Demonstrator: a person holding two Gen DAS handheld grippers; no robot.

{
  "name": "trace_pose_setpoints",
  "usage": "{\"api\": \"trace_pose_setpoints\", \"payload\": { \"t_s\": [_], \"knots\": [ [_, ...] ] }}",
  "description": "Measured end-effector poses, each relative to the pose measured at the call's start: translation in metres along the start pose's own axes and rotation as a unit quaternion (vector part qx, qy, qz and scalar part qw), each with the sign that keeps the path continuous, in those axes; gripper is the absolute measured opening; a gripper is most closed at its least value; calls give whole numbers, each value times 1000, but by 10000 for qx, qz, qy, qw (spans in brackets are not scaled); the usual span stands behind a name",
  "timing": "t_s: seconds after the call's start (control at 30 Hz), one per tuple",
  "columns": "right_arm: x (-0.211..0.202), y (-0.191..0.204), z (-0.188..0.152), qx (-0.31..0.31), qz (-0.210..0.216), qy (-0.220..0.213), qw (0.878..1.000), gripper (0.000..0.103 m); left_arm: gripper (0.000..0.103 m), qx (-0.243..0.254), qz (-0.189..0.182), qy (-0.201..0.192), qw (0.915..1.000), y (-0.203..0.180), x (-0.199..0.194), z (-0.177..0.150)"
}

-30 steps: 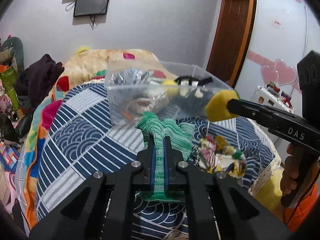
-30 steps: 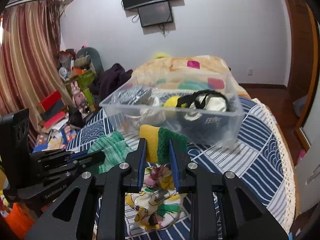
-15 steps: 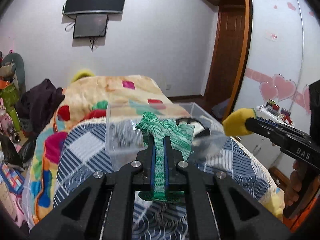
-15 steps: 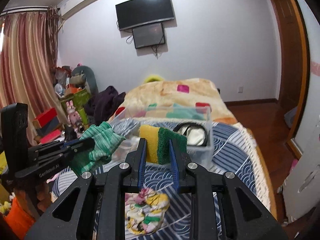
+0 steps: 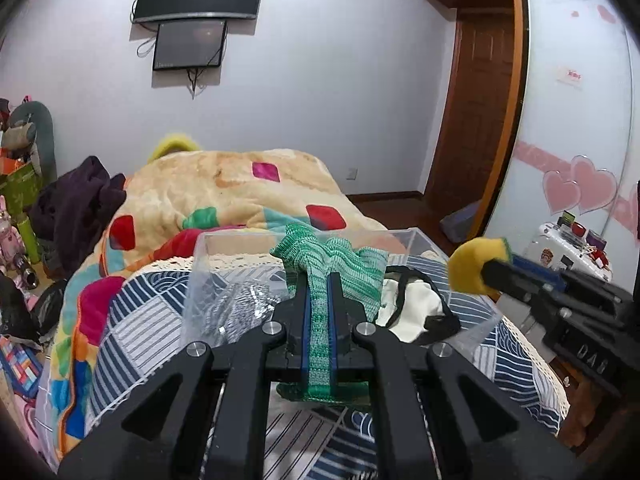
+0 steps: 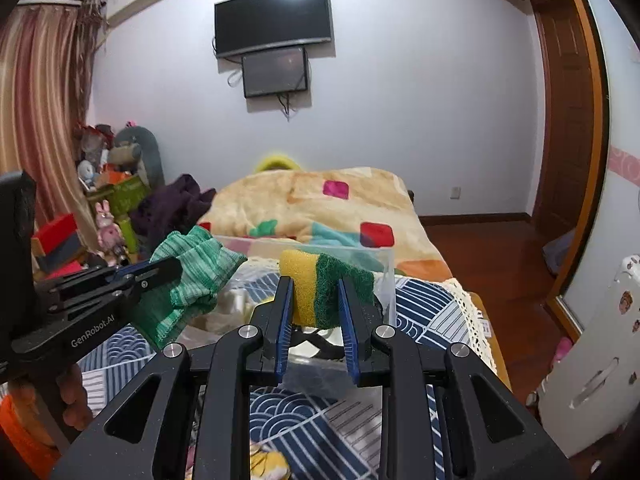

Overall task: Organize soft objects
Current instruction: 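Drop the glove into the box with the left tool while the right tool drops the sponge in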

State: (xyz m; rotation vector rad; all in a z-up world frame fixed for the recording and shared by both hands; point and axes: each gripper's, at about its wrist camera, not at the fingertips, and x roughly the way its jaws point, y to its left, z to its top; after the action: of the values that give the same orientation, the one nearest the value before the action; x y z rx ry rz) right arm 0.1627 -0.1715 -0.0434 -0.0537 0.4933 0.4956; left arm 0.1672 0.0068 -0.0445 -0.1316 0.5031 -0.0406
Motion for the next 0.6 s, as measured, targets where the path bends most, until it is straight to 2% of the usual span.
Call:
{"api": "trace_pose_setpoints", "payload": {
  "t_s": [0.1,0.33,0.53,0.6],
  "knots": [
    [15,0,-1,64,6,181,9998,20,6,15,32,126,9999,-3,16,0],
    [35,-2,-9,148,33,589,9981,20,6,415,131,309,9986,-21,37,-10],
    [39,-4,-15,170,80,817,9965,23,8,334,35,478,9983,-18,41,-14],
    [38,-6,-15,152,69,824,9965,23,12,321,36,506,9982,-17,40,-14]
  ]
}}
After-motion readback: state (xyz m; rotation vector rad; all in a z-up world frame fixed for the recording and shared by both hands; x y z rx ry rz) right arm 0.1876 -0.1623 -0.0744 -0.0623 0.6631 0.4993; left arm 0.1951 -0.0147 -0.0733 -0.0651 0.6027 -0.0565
